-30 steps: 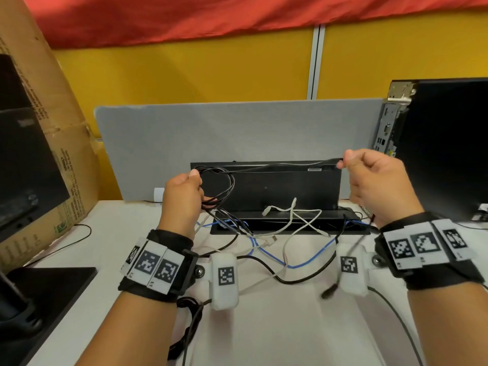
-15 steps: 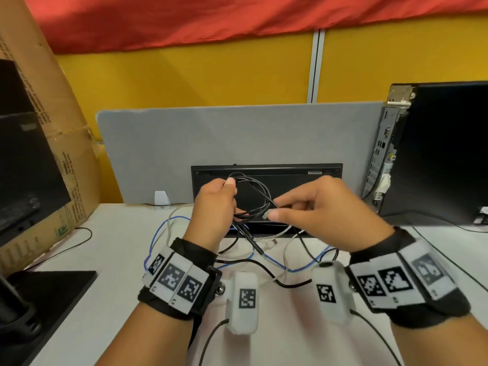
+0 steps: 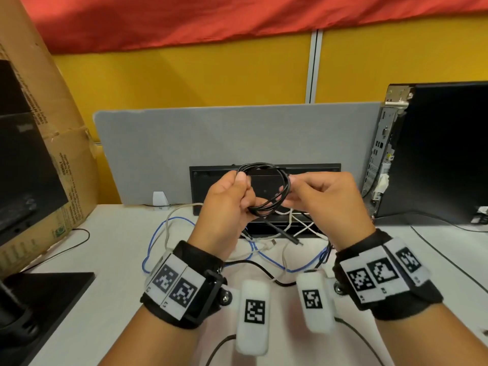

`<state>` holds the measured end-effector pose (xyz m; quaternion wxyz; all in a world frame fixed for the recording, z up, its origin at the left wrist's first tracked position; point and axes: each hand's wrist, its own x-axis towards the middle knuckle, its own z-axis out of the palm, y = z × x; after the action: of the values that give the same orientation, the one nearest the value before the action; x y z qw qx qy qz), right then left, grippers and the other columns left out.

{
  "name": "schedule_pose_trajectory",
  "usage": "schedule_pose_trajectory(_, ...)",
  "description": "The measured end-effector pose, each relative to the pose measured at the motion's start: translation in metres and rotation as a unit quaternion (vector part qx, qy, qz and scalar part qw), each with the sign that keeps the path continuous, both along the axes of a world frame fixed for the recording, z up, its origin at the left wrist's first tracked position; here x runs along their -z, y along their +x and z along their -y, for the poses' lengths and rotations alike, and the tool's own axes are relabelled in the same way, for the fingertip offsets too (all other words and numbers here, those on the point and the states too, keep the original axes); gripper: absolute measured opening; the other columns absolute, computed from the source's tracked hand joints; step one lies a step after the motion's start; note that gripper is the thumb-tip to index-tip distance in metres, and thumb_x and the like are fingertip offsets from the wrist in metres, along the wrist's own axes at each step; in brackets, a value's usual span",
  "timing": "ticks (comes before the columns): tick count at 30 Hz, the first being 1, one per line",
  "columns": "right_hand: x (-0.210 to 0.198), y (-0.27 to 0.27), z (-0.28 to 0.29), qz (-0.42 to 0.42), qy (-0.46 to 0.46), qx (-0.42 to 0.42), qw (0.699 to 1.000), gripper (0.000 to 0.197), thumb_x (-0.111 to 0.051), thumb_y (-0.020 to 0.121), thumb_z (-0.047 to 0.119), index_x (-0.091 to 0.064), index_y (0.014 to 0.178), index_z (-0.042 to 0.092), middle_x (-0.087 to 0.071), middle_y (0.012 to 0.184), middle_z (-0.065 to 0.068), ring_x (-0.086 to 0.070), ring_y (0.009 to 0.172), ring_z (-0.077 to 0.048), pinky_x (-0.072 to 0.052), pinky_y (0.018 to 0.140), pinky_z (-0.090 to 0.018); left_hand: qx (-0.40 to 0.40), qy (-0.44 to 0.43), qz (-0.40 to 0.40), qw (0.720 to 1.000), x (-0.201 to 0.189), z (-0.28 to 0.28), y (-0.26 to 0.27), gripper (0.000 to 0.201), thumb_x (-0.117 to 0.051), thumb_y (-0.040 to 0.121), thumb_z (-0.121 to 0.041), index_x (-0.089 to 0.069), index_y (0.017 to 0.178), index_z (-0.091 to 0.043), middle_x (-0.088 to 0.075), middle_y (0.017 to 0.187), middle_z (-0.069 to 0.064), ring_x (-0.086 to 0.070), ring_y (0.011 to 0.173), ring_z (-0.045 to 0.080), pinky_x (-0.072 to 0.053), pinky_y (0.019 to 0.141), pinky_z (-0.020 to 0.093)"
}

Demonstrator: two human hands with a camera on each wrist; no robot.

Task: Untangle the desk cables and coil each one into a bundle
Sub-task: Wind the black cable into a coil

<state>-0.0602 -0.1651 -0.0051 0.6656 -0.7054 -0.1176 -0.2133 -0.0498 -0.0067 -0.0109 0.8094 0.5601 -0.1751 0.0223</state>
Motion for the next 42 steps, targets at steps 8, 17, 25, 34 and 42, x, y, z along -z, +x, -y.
schedule_pose_trajectory(8, -0.001, -0.005, -0.007, -0.042, -0.019, -0.140, 0.989, 0.022, -0.064, 0.088, 0.031, -0.078, 0.089, 0.015, -0.076, 0.091, -0.009, -0.072, 0.092, -0.024, -0.056, 0.086, -0.039, -0.052, 0.053, 0.004, 0.997, 0.003, 0.004, 0.001, 0.019, -0.031, 0.105, -0.018, -0.047, 0.098, -0.011, -0.035, 0.058, -0.001, -0.041, 0.068, 0.023, -0.055, 0.088, 0.047)
schedule_pose_trajectory(17, -0.006, -0.011, -0.007, -0.138, 0.055, -0.198, 0.969, 0.026, -0.051, 0.096, 0.013, -0.071, 0.080, 0.011, -0.072, 0.087, -0.010, -0.063, 0.091, -0.022, -0.044, 0.080, -0.034, -0.038, 0.098, -0.014, 0.994, 0.004, 0.000, 0.001, 0.026, -0.040, 0.103, -0.018, -0.054, 0.081, -0.013, -0.055, 0.078, 0.009, -0.063, 0.086, 0.027, -0.055, 0.089, 0.047)
schedule_pose_trajectory(25, -0.004, -0.010, -0.010, -0.089, -0.086, -0.101, 0.987, 0.009, -0.071, 0.080, 0.006, -0.063, 0.076, 0.011, -0.067, 0.081, -0.012, -0.065, 0.078, -0.023, -0.054, 0.078, -0.035, -0.053, 0.076, -0.008, 0.996, 0.007, -0.007, 0.005, 0.020, -0.046, 0.101, -0.011, -0.059, 0.086, -0.005, -0.058, 0.073, 0.010, -0.064, 0.075, 0.022, -0.059, 0.076, 0.039)
schedule_pose_trajectory(34, -0.007, -0.002, 0.012, -0.070, -0.064, 0.025, 0.995, 0.018, -0.067, 0.083, -0.002, -0.072, 0.081, 0.015, -0.075, 0.073, -0.007, -0.074, 0.074, -0.020, -0.061, 0.072, -0.033, -0.182, 0.149, 0.005, 0.972, 0.015, -0.015, 0.016, 0.016, -0.057, 0.096, -0.021, -0.070, 0.087, -0.018, -0.068, 0.069, -0.006, -0.053, 0.067, 0.008, -0.045, 0.063, 0.023)
schedule_pose_trajectory(42, -0.020, -0.009, 0.010, -0.157, 0.148, -0.114, 0.970, 0.015, -0.051, 0.092, -0.003, -0.065, 0.095, 0.001, -0.045, 0.057, -0.002, -0.031, 0.040, -0.008, -0.030, 0.037, -0.020, -0.203, 0.114, -0.015, 0.972, 0.019, -0.022, 0.025, 0.011, -0.064, 0.092, -0.018, -0.072, 0.091, -0.011, -0.071, 0.068, -0.002, -0.058, 0.056, 0.005, -0.050, 0.055, 0.017)
